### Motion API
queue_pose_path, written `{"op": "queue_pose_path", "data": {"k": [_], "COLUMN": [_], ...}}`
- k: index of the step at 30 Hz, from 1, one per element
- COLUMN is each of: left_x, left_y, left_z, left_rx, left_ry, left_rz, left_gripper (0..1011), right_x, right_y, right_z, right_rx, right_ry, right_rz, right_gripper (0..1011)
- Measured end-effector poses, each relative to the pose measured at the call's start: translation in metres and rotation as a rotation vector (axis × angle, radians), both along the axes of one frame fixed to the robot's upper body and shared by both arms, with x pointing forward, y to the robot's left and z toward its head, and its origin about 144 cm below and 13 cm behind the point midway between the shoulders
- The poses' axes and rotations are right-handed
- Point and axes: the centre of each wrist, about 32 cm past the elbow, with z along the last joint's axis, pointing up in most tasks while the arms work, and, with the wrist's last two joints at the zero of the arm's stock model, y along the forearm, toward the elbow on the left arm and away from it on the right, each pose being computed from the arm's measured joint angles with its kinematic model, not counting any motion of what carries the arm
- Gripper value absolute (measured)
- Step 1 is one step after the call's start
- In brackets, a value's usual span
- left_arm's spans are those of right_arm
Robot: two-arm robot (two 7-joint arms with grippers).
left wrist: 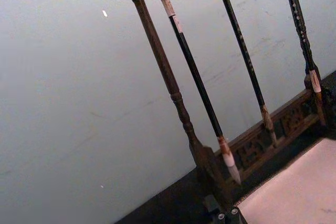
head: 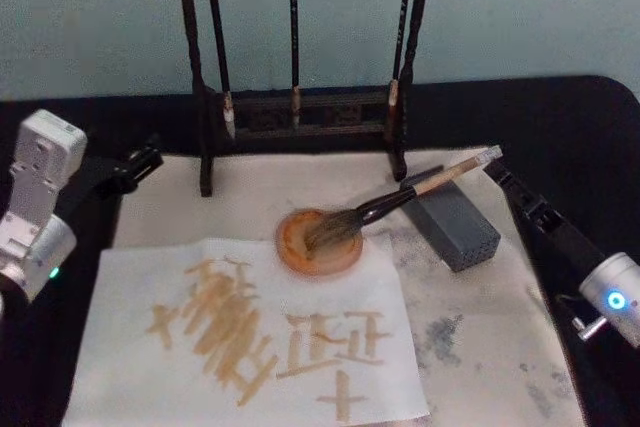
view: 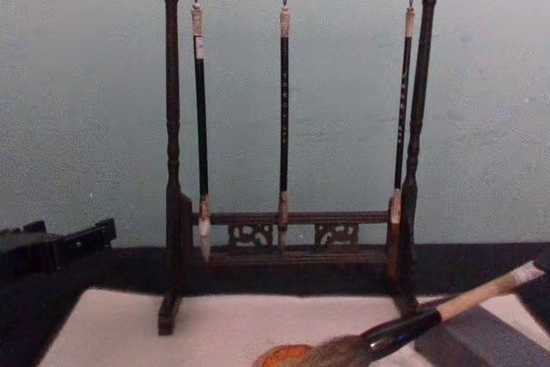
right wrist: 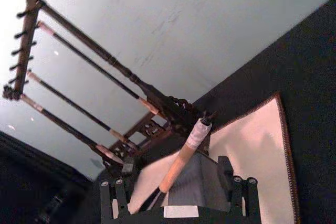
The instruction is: Pick up the brush from the inkstone, write on the paper, then place the brush back to its original position.
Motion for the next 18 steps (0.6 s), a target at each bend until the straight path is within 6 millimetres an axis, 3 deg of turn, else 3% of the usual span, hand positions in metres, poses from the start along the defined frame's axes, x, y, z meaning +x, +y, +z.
{"op": "queue_pose_path", "data": {"k": [18], "left_x": [0.000], "left_y": [0.000], "left_z": [0.000], "left_rx": [0.000], "left_ry": [0.000], "left_rz": [0.000], "left_gripper": [1002], "right_x": [0.030], "right_y": [0.008], "right_z": [-0.004], "right_rx": [0.131], "right_ry": [0.078], "right_rz": [-0.001], "right_gripper": [1001]}}
